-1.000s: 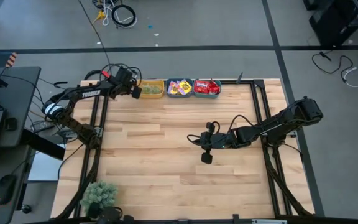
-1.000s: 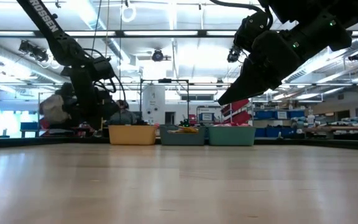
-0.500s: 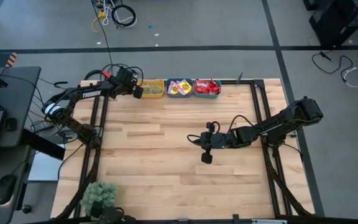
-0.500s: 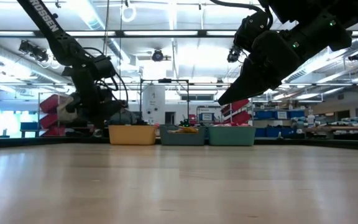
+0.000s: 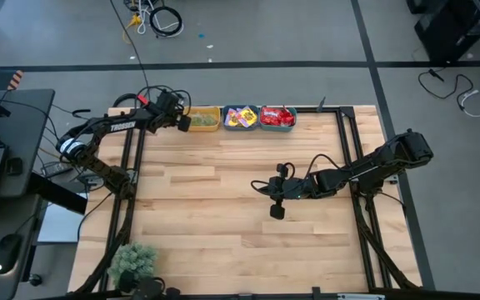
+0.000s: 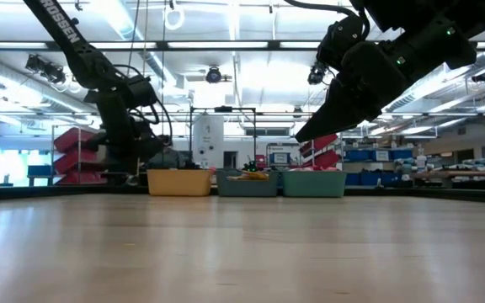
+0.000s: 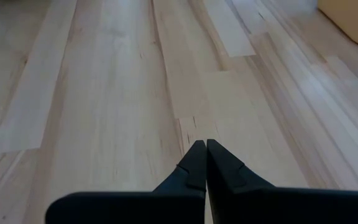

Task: Sort candy
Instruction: Move the yellow bin to the left side of the blue bin

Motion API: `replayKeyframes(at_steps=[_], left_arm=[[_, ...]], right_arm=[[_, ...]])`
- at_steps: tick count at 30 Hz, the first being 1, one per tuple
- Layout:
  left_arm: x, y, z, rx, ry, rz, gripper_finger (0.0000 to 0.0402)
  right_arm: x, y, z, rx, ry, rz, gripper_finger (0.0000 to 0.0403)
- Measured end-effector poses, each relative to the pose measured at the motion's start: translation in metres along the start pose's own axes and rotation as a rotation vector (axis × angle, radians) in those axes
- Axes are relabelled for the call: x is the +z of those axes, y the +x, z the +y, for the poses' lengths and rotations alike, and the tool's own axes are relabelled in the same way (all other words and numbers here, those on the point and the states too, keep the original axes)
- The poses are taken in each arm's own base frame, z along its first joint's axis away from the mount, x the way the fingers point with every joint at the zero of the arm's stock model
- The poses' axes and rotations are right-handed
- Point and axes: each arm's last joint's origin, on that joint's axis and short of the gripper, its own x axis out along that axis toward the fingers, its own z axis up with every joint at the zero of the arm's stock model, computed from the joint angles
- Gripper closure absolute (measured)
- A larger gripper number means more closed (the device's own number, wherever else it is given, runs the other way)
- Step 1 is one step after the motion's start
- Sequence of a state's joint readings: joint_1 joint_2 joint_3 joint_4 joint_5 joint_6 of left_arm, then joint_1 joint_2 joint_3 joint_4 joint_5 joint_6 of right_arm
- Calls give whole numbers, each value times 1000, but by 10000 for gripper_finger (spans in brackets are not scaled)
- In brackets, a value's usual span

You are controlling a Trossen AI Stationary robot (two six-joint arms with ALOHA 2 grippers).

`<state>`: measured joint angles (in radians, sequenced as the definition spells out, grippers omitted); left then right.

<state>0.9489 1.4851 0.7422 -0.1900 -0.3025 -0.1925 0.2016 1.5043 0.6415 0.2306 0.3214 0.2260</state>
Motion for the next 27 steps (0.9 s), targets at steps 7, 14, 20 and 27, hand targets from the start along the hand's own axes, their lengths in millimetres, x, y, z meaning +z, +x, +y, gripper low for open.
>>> replayKeyframes(at_steps=[7,14,20,27], left_arm=[[2,-1,-5,-44,3,-19,400],[4,-1,-7,-74,-2,-37,400],[4,-1,-7,-76,-1,-43,400],[5,-2,-10,-118,4,-47,400]], right_arm=[[0,0,0,0,0,0,403],[0,0,0,0,0,0,403],[0,0,0,0,-11,0,403],[0,0,0,0,-12,0,403]])
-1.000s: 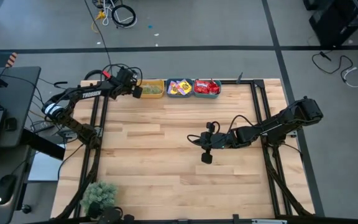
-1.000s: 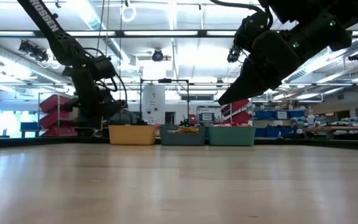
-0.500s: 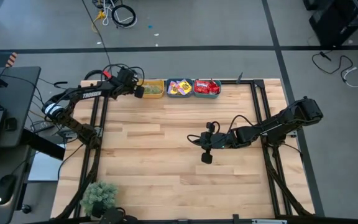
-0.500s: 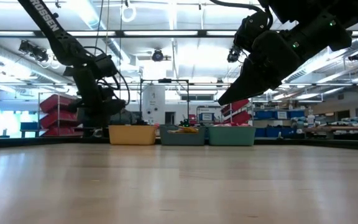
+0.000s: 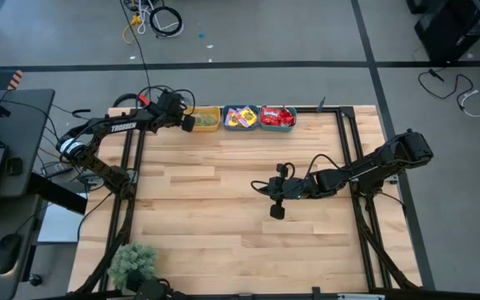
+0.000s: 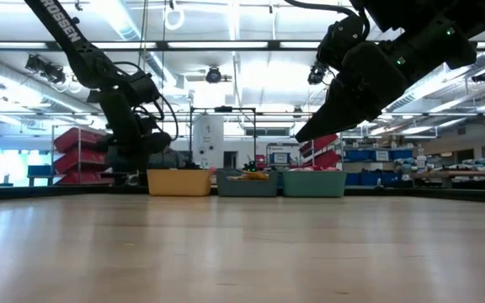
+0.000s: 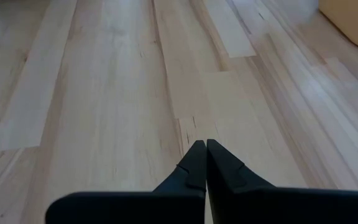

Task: Sort candy
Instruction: Move the yellow bin to the left side of the blue bin

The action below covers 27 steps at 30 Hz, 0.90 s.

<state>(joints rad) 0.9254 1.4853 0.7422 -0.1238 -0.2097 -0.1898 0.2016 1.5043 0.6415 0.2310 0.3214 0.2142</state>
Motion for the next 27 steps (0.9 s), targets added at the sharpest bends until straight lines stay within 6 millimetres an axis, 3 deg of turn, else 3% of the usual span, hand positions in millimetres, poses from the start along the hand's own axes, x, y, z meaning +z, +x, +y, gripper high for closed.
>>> replayKeyframes(at_steps=[27], left_arm=[[-1,-2,-12,-67,25,-10,401]], right_arm=[[0,0,0,0,1,0,403]])
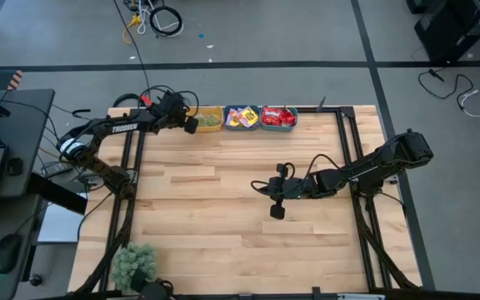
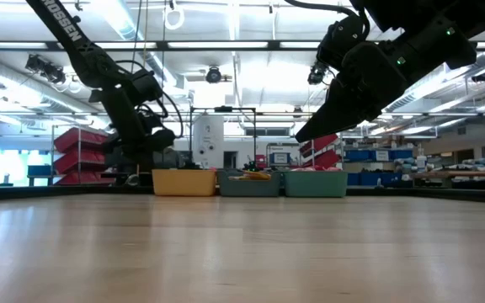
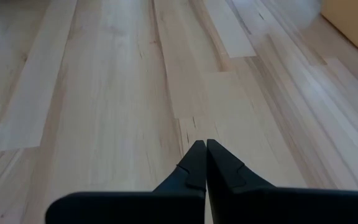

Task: Sort candy
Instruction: Move the yellow bin to the left side of the blue bin, then return to Home Position

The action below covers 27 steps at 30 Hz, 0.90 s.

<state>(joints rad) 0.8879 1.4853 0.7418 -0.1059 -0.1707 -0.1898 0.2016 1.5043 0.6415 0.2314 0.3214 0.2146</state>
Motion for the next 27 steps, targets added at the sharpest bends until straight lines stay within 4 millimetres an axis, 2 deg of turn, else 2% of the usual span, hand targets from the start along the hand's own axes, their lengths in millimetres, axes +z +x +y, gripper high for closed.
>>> replayKeyframes(at_steps=[9,16,22,27], left_arm=[[4,-4,1,11,50,-39,401],[17,-42,-12,-58,95,-211,401],[8,-74,-39,-323,161,-432,401],[-11,-93,-59,-558,220,-585,401]], right_arm=[[0,0,-1,-25,-16,1,403],[5,-5,-8,-106,-124,-29,403],[15,1,-20,-27,-170,-80,403],[23,4,-35,47,-195,-139,403]])
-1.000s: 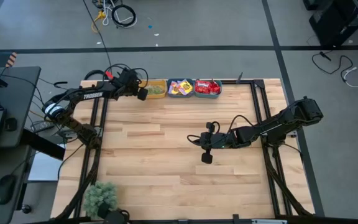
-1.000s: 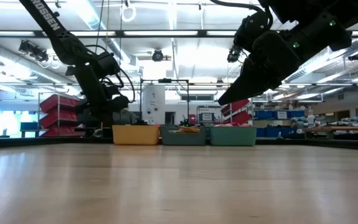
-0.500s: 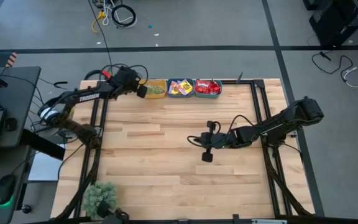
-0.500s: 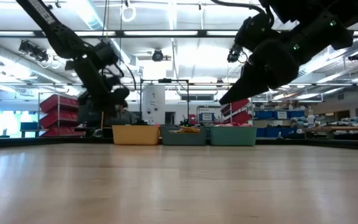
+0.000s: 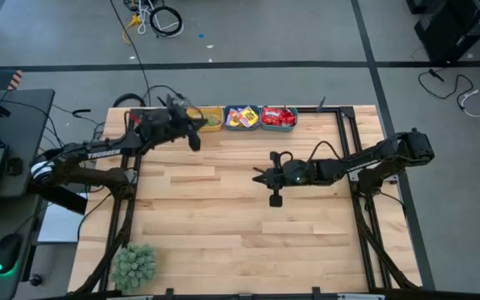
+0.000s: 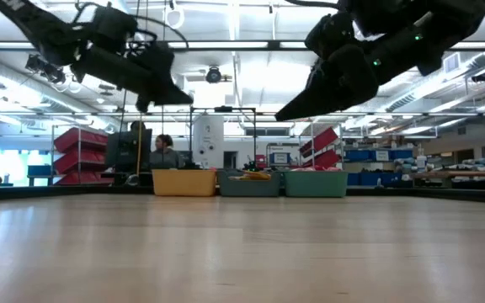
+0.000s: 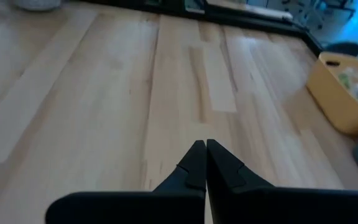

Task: Sort candy
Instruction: Return to Home Position

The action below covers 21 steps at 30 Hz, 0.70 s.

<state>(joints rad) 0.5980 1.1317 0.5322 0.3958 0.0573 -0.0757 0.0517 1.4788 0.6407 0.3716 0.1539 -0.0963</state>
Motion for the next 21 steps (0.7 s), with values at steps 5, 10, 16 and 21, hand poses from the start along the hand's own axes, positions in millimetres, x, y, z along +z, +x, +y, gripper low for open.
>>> replayKeyframes(at_steps=[5,10,16,21], left_arm=[[-9,-15,-22,-124,92,-100,401],[-19,-32,-30,-181,106,-124,401],[-29,-45,-33,-223,124,-148,402],[-38,-48,-37,-257,124,-153,401]], right_arm=[[1,1,-14,32,-11,-24,403],[-8,-10,-23,33,-13,-48,403],[-24,-44,-33,-20,9,-158,403],[-39,-70,-38,-55,26,-205,403]])
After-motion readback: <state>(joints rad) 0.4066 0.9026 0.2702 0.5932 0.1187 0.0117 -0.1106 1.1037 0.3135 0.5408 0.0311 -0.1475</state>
